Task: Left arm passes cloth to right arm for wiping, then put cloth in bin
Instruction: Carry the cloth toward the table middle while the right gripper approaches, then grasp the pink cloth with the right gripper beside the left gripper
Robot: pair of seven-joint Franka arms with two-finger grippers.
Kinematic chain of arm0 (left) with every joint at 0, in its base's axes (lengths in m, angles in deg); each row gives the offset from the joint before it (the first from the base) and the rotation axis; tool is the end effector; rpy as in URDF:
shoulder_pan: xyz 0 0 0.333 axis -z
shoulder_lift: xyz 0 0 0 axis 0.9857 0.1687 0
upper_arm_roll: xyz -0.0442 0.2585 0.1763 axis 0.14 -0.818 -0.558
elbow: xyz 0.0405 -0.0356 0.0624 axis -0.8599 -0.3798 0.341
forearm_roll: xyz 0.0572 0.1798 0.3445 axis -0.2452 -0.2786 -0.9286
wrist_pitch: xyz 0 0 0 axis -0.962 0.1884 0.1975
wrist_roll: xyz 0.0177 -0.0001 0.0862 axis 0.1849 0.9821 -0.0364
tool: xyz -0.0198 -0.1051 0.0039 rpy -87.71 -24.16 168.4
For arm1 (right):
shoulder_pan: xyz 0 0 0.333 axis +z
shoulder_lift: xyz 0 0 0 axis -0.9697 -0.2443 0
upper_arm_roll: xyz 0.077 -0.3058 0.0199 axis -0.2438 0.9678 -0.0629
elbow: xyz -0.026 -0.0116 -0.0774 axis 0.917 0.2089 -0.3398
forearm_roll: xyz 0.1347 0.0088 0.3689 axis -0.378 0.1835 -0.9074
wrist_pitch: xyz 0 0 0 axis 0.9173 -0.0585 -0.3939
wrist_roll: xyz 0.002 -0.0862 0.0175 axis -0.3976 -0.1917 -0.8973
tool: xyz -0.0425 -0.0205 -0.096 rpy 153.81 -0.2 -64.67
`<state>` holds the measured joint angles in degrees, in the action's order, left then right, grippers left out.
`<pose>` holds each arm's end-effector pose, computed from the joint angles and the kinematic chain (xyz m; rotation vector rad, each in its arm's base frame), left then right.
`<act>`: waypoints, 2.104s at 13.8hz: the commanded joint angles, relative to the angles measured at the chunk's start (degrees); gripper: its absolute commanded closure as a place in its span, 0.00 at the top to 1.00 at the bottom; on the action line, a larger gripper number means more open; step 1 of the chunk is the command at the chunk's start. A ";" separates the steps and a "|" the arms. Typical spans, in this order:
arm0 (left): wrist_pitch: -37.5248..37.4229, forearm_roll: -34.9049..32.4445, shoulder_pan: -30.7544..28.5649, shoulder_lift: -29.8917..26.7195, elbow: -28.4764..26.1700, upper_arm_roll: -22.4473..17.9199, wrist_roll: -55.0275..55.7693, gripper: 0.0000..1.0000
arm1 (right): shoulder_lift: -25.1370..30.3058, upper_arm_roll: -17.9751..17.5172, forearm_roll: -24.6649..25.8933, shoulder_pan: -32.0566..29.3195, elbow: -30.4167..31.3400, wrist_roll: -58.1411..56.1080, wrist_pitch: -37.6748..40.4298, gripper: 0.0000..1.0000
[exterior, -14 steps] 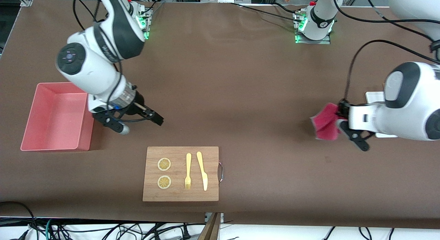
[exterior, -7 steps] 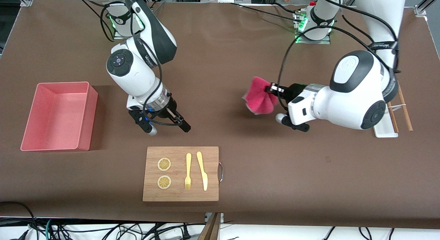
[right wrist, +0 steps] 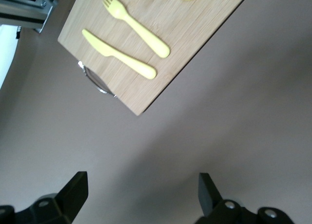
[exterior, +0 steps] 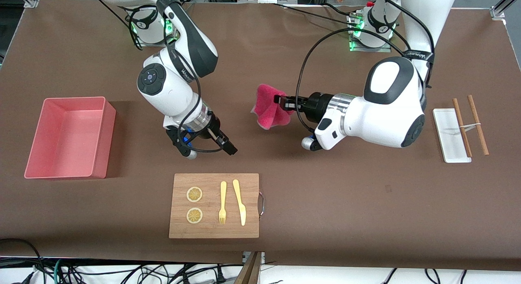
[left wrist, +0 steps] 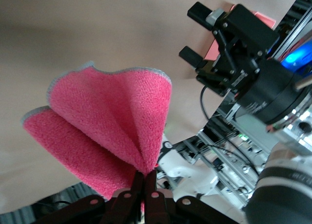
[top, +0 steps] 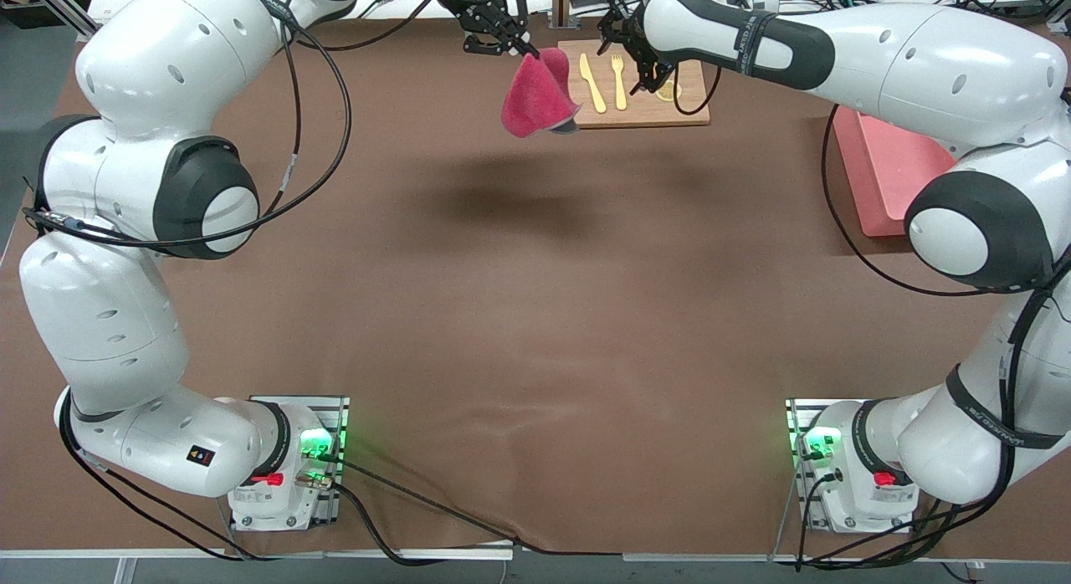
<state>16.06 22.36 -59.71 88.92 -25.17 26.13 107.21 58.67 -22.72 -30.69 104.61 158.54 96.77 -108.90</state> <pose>0.6203 -0.3472 0.4758 2.1963 0.2765 -0.7692 0.6096 0.3751 0.4057 -2.5471 1.1242 0.0313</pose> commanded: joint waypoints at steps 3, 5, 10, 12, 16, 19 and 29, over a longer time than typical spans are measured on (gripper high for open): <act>2.80 2.62 2.18 0.39 1.50 -0.81 10.25 0.00 | 0.39 -0.25 -2.65 0.25 -1.39 0.69 2.32 1.00; 2.80 2.62 2.19 0.39 1.50 -0.81 10.61 0.00 | 0.39 -0.17 -3.79 0.17 -3.14 0.78 4.69 1.00; 2.80 2.71 2.10 0.30 1.41 -0.81 10.61 0.00 | 0.48 0.18 -10.46 -0.89 -7.10 0.95 11.82 1.00; 2.80 2.71 2.10 0.30 1.50 -0.81 10.61 0.00 | 0.83 0.10 -13.11 -0.89 -6.58 1.57 11.82 1.00; 2.71 2.62 2.10 0.30 1.41 -0.81 10.61 0.00 | 1.18 -0.69 -16.35 -0.63 -4.73 1.31 11.82 1.00; 2.71 2.54 2.10 0.30 1.41 -0.81 10.61 0.00 | 2.06 -1.04 -17.42 -0.63 -1.92 1.04 11.82 1.00; 2.54 2.45 1.75 0.12 1.33 -0.81 10.61 0.00 | 1.97 -1.92 -21.11 -0.45 -0.15 0.25 15.93 1.00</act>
<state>18.84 23.69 -58.23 88.92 -24.85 25.76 116.99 59.04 -24.41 -50.68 104.27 157.29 97.37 -95.84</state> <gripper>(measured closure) 0.965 0.000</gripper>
